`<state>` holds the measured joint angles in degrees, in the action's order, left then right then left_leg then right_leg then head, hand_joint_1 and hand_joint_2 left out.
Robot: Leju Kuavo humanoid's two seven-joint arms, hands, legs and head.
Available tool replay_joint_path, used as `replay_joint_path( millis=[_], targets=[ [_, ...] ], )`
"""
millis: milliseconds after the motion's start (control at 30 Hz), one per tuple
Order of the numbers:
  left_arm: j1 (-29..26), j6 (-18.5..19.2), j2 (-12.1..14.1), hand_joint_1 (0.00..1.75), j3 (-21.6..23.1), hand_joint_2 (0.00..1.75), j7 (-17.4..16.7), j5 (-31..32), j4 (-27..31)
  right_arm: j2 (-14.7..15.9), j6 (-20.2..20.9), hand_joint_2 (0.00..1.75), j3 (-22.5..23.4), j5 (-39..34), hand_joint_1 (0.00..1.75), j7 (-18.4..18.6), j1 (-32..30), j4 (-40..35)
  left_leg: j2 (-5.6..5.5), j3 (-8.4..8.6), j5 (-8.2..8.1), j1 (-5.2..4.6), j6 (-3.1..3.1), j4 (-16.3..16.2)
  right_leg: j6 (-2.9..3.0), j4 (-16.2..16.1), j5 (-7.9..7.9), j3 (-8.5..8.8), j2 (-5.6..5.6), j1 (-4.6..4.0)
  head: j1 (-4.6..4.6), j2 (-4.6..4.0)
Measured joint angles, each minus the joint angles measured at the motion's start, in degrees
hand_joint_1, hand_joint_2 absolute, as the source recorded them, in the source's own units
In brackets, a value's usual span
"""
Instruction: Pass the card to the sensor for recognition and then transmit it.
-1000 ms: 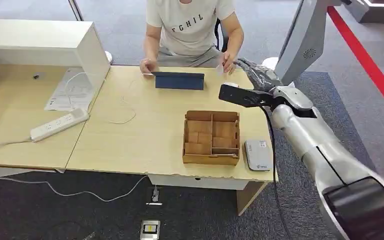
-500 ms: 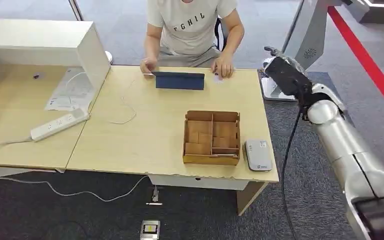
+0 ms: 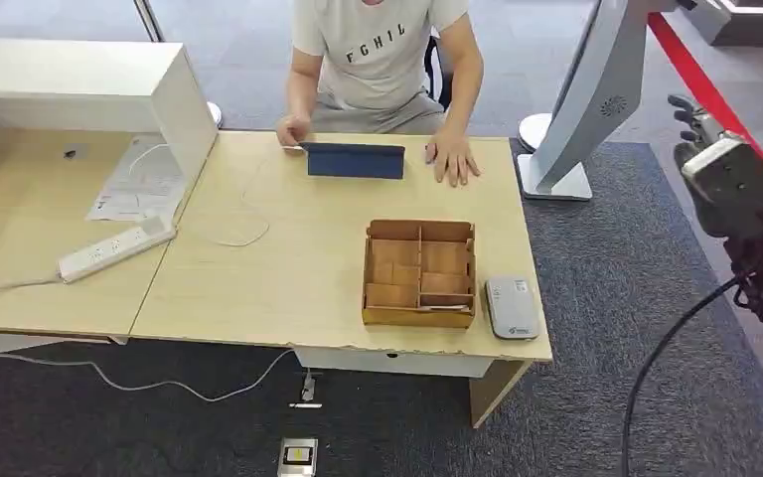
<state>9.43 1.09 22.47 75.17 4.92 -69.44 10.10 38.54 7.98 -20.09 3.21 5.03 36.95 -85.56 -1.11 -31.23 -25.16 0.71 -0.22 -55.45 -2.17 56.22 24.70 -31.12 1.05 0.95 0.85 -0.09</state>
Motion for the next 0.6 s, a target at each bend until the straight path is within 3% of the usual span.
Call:
replay_joint_path(
  millis=[133, 300, 467, 600],
  targets=[
    [0.0, -0.3, 0.0, 0.0, -0.4, 0.0, -0.1, -0.1, 0.0, 5.1, -0.4, 0.0, 1.1, -1.0, 0.0, 2.4, -4.4, -6.2, -0.01, 0.01, 0.0, 0.0, 0.0, 0.0, 0.0, 0.0, 0.0, 0.01, -0.01, 0.0, 0.0, 0.0],
    [0.0, -1.3, 0.0, 0.0, -0.9, 0.0, -0.7, -1.1, 0.0, 10.1, -4.6, 0.0, 4.0, -3.3, 0.0, 3.2, -13.6, -12.1, -0.03, -0.01, -0.01, 0.0, 0.0, 0.0, 0.0, 0.0, 0.01, 0.06, -0.02, -0.01, 0.04, 0.0],
    [0.2, -1.6, 0.0, 0.0, -1.0, 0.0, -1.2, -1.6, 0.0, 11.7, -6.5, 0.0, 6.1, -5.5, 0.0, 5.7, -24.5, -18.6, -0.03, -0.02, -0.05, 0.0, 0.0, 0.0, -0.02, 0.0, 0.06, 0.04, -0.02, -0.01, 0.0, 0.0],
    [0.4, -1.9, -0.3, 0.0, -1.7, 0.0, -1.2, -2.1, 0.0, 11.1, -8.7, 0.0, 5.5, -1.4, 0.0, 5.6, -30.1, -23.1, -0.02, -0.02, -0.05, 0.01, 0.0, 0.1, 0.0, 0.0, 0.09, 0.04, -0.02, -0.01, 0.0, 0.0]
  ],
)
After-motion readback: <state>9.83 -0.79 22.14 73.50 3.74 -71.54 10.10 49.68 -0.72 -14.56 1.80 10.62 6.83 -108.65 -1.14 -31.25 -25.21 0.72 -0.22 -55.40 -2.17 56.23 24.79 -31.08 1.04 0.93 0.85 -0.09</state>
